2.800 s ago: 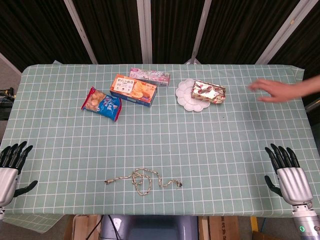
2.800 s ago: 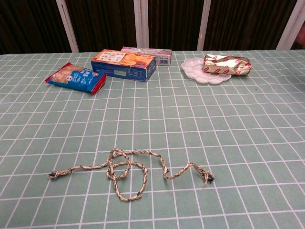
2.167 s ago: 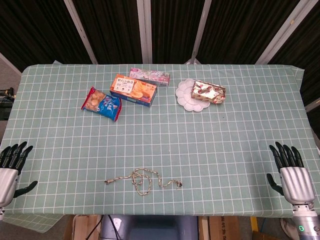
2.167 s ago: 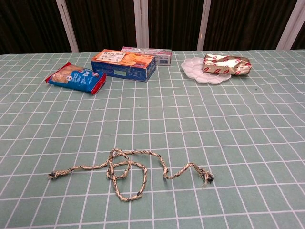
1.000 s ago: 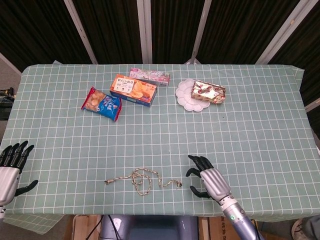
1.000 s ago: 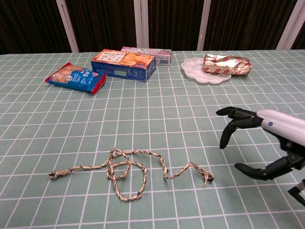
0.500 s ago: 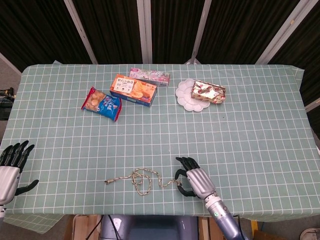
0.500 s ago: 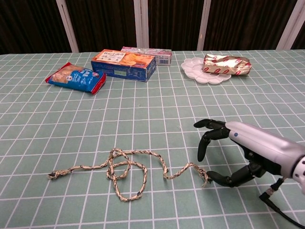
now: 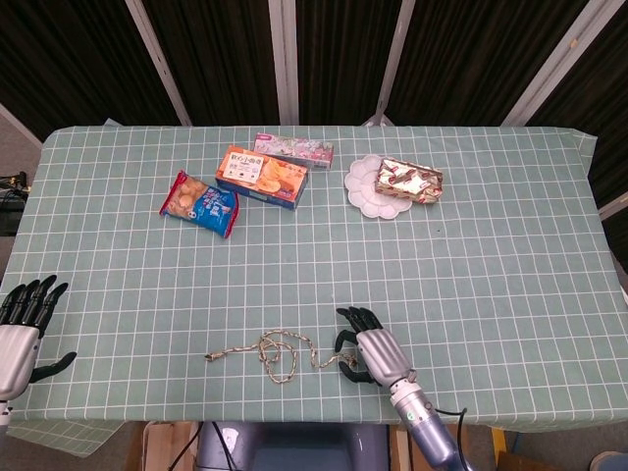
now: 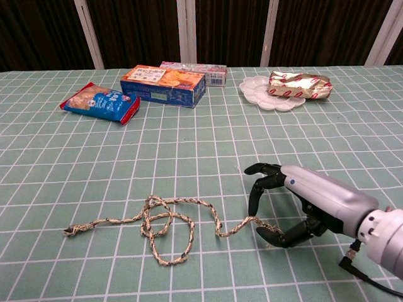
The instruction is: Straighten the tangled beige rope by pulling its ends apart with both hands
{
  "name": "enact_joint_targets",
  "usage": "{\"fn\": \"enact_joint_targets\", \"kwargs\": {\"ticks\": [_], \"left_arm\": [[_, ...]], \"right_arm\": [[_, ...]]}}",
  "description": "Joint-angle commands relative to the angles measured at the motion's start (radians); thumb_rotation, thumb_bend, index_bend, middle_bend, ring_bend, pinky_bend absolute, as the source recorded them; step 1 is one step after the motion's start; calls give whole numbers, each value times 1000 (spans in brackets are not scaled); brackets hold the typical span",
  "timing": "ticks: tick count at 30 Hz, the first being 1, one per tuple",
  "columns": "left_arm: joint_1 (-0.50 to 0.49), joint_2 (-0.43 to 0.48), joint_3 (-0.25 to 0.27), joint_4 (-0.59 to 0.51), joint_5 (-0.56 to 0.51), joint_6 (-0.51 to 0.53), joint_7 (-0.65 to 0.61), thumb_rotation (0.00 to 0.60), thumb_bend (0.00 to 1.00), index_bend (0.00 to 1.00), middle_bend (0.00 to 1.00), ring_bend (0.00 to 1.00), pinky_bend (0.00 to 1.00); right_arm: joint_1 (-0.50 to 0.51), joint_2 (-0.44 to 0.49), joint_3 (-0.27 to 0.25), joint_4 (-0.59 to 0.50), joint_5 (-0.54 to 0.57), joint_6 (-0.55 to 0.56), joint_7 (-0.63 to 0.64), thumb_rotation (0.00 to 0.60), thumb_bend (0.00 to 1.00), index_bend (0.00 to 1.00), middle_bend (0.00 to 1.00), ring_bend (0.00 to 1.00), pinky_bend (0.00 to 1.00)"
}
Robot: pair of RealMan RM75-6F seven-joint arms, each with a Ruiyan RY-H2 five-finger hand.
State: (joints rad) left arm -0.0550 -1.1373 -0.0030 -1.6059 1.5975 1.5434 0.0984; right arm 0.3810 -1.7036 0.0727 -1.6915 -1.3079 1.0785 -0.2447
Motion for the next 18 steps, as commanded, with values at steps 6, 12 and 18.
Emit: {"fn": "enact_joint_targets", "kwargs": {"ticks": [6, 12, 18], "left_arm": [[-1, 0, 0, -1, -1, -1, -1, 600, 33, 0, 0, 0, 0], [0, 0, 1, -1, -1, 0, 0, 600, 33, 0, 0, 0, 0], [-1, 0, 1, -2, 0, 1, -1, 600, 33, 0, 0, 0, 0]], "right_arm": [[2, -12, -5, 9, 12, 5, -3, 600, 386, 521, 130, 0, 0], [2, -20, -6, 12, 20, 12, -4, 600, 386, 537, 140, 0, 0], [2, -27, -9, 17, 27, 17, -5, 600, 373, 546, 145, 0, 0]]}}
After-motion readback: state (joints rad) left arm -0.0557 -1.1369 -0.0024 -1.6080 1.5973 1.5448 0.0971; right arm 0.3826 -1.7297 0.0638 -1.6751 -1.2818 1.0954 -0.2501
